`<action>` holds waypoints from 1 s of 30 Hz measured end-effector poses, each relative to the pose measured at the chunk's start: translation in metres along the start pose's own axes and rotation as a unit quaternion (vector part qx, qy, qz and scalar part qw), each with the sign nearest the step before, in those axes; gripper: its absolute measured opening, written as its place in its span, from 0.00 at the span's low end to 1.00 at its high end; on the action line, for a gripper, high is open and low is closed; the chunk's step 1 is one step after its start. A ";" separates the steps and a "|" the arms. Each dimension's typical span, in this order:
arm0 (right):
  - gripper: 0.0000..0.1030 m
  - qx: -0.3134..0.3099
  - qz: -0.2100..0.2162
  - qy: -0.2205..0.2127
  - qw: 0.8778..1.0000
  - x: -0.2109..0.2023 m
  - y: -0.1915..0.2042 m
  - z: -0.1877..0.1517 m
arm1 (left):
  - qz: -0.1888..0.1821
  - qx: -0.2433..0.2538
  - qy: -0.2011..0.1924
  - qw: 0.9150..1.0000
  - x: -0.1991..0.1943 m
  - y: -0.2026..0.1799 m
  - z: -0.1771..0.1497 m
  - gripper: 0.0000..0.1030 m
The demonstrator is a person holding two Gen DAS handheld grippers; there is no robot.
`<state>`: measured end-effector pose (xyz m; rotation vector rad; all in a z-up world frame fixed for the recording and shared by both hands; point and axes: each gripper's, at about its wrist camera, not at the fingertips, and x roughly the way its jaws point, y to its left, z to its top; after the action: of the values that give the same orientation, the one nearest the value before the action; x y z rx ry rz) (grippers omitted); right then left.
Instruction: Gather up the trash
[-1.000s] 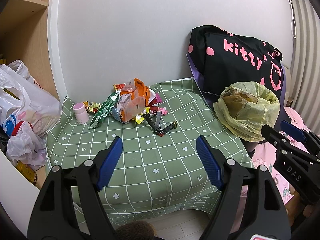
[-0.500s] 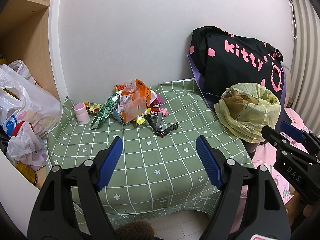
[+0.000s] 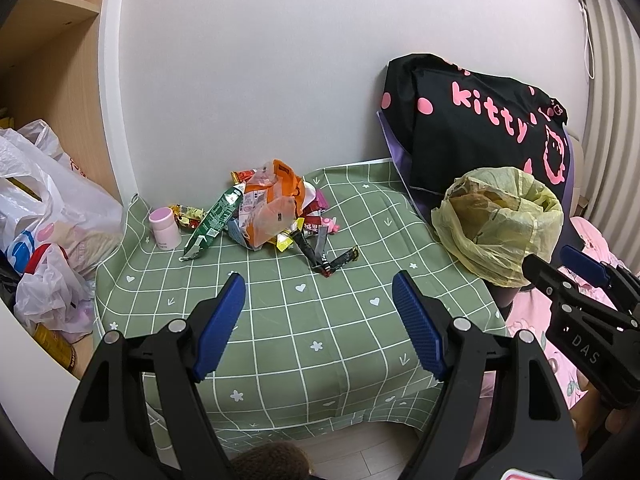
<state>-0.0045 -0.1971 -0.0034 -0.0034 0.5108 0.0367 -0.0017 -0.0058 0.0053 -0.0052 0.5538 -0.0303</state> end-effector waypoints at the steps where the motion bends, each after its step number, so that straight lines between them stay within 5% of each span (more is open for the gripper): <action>1: 0.53 0.000 0.000 0.000 1.000 0.000 0.000 0.000 | 0.000 0.000 0.000 1.000 0.000 0.000 0.000 0.70; 18: 0.53 -0.007 0.002 0.010 1.000 0.025 0.006 0.005 | 0.007 -0.004 0.004 1.000 0.023 0.015 -0.003 0.70; 30: 0.53 -0.011 0.001 0.037 0.999 0.090 0.014 0.020 | 0.011 -0.020 0.005 1.000 0.103 0.063 0.024 0.70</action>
<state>0.0835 -0.1801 -0.0297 -0.0264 0.5837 0.0451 0.1003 0.0538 -0.0290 -0.0377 0.5634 0.0029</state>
